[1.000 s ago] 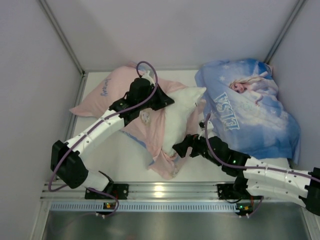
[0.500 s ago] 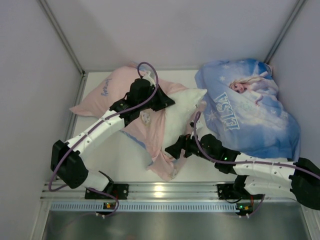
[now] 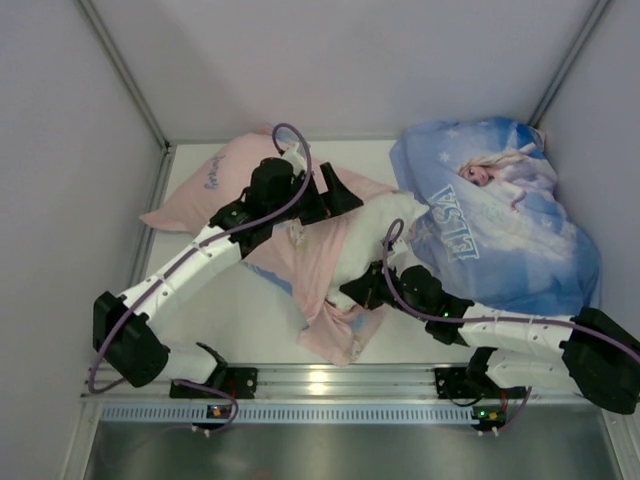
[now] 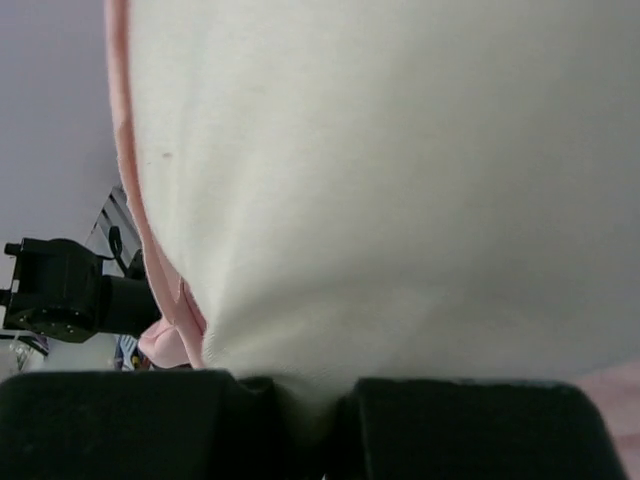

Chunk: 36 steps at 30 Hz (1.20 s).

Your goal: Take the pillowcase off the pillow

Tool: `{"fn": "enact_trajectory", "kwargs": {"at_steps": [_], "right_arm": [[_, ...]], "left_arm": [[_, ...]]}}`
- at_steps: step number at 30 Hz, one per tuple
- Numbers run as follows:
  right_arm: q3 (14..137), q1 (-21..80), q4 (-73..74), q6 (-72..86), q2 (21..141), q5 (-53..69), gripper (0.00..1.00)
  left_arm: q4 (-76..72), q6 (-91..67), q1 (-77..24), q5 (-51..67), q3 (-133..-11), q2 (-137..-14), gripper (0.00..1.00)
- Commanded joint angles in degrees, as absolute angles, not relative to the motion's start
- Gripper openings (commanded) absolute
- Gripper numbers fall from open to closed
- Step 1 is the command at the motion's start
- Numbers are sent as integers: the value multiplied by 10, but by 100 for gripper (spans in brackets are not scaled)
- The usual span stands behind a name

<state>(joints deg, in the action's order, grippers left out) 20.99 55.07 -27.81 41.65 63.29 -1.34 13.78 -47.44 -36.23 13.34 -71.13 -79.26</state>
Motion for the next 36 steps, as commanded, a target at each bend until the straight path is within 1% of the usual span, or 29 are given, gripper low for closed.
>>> {"fn": "enact_trajectory", "kwargs": {"at_steps": [1,5,9,12,14,18,22,24,30,32,34,36], "right_arm": [[217,541,-322,413,620,-29,0],[220,534,-294,417,613,-36,0],[221,524,-276,427,593,-44,0],[232,513,-253,435,577,-45,0],[236,507,-245,440,569,-43,0],[264,505,-222,432,559,-40,0],[271,504,-214,429,555,-41,0],[269,503,-213,434,550,-36,0],[258,504,-207,450,524,-13,0],[252,504,-205,456,516,-9,0],[246,503,-199,461,503,-4,0],[238,504,-193,462,487,-4,0]], "left_arm": [[160,-428,-366,140,-731,-745,99],[216,-396,-366,104,-705,-682,99],[246,-398,-367,84,-642,-607,99],[253,-415,-381,70,-557,-552,97],[253,-431,-395,56,-525,-524,95],[251,-460,-447,35,-467,-515,90],[249,-465,-510,-16,-461,-527,91],[244,-470,-523,-25,-459,-531,92],[224,-468,-526,-40,-444,-551,93],[217,-466,-526,-55,-442,-563,90],[201,-461,-525,-62,-440,-584,79],[194,-460,-525,-69,-446,-609,65]]}}
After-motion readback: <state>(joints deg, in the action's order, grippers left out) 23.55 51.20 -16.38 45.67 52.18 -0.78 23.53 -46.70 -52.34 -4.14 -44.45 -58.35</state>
